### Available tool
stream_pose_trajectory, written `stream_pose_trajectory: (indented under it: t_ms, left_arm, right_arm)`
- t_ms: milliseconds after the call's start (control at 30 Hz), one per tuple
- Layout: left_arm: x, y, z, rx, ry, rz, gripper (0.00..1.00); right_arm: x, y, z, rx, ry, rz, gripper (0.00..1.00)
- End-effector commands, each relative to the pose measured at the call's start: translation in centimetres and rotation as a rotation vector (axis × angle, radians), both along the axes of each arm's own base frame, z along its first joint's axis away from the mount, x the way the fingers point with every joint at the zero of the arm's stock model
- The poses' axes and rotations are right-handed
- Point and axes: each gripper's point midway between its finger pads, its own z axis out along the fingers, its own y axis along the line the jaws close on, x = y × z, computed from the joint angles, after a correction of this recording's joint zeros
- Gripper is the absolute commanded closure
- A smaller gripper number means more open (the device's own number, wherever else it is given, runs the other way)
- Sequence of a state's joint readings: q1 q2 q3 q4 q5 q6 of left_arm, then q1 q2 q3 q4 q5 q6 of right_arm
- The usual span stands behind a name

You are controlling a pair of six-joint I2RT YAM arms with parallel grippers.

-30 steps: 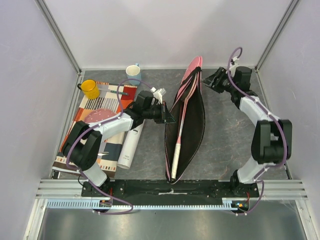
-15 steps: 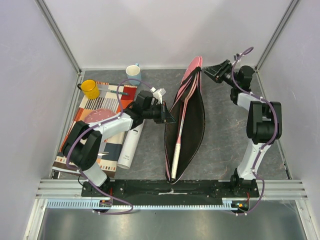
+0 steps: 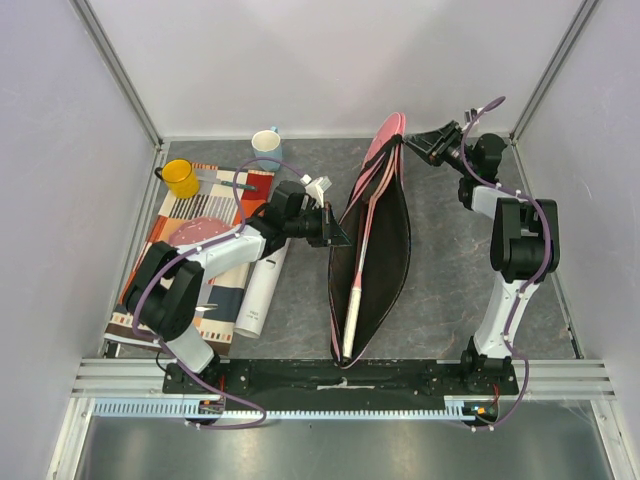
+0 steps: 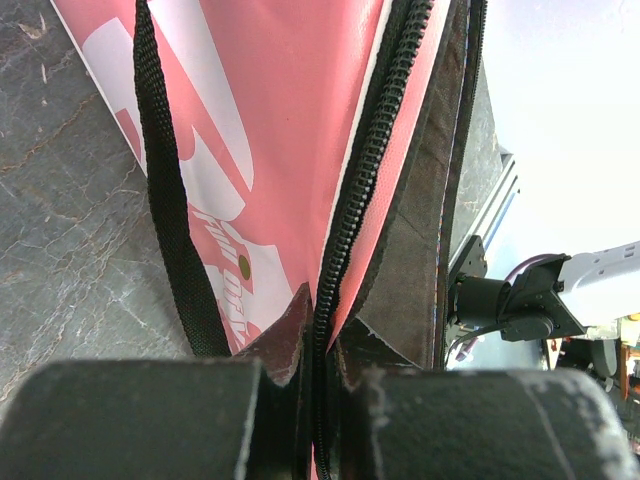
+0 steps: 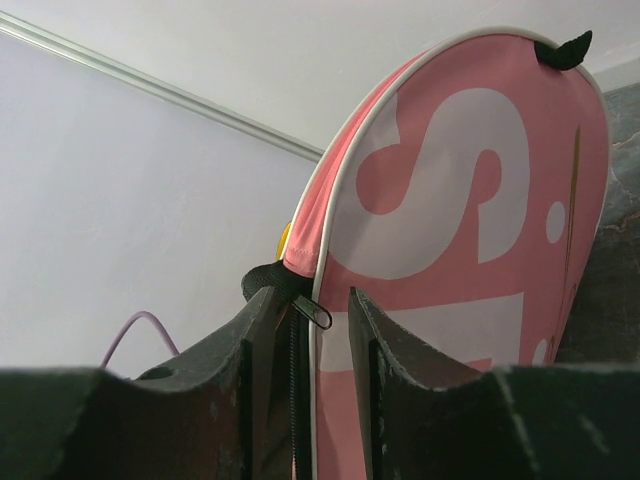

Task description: Pack up the badminton gear

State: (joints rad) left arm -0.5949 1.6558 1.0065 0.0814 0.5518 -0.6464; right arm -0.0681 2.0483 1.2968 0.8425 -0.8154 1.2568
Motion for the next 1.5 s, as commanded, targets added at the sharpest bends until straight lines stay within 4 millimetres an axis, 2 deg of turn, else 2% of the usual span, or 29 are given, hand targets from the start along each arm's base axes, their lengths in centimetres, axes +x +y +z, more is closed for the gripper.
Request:
stream_pose_trajectory:
  t_ms: [0, 133, 267, 533, 700, 933, 1133, 1333, 1467]
  left_arm:
    - [-0.5, 0.0, 1.1, -0.021, -0.019, -0.028, 0.98]
    - [-0.5, 0.0, 1.2, -0.022, -0.02, -0.029, 0.98]
    - [-0.5, 0.0, 1.2, -0.022, -0.022, -0.03, 0.98]
    - [-0.5, 0.0, 1.2, -0.021, -0.022, -0.031, 0.98]
    - [-0.6, 0.0, 1.2, -0.022, -0.021, -0.033, 0.98]
    - [-0.5, 0.0, 1.2, -0.025, -0.022, -0.036, 0.98]
    - [-0.5, -0.1, 1.2, -0.024, -0.022, -0.035, 0.98]
    - [-0.4, -0.2, 1.4, -0.029, -0.022, -0.039, 0.98]
    - [-0.4, -0.2, 1.4, -0.03, -0.023, -0.04, 0.98]
  right_arm:
    - [0.0, 0.6, 1.3, -0.024, -0.077, 0.03, 0.59]
    - [-0.3, 0.8, 1.4, 0.0, -0.084, 0.044, 0.67]
    - [-0.6, 1.0, 1.6, 0.025, -0.088, 0.053, 0.69]
    - [-0.5, 1.1, 1.1, 0.011, -0.084, 0.048, 0.68]
    - [-0.2, 0.8, -0.8, -0.077, -0.03, 0.019, 0.63]
    - [-0.7, 1.3, 0.0, -0.004, -0.058, 0.055, 0.64]
    - [-1.6, 1.9, 1.9, 0.075, -0.104, 0.095, 0.7]
    - [-2.0, 2.0, 1.7, 0.09, -0.093, 0.094, 0.74]
    - [-1.7, 1.6, 0.2, 0.037, -0.065, 0.072, 0.68]
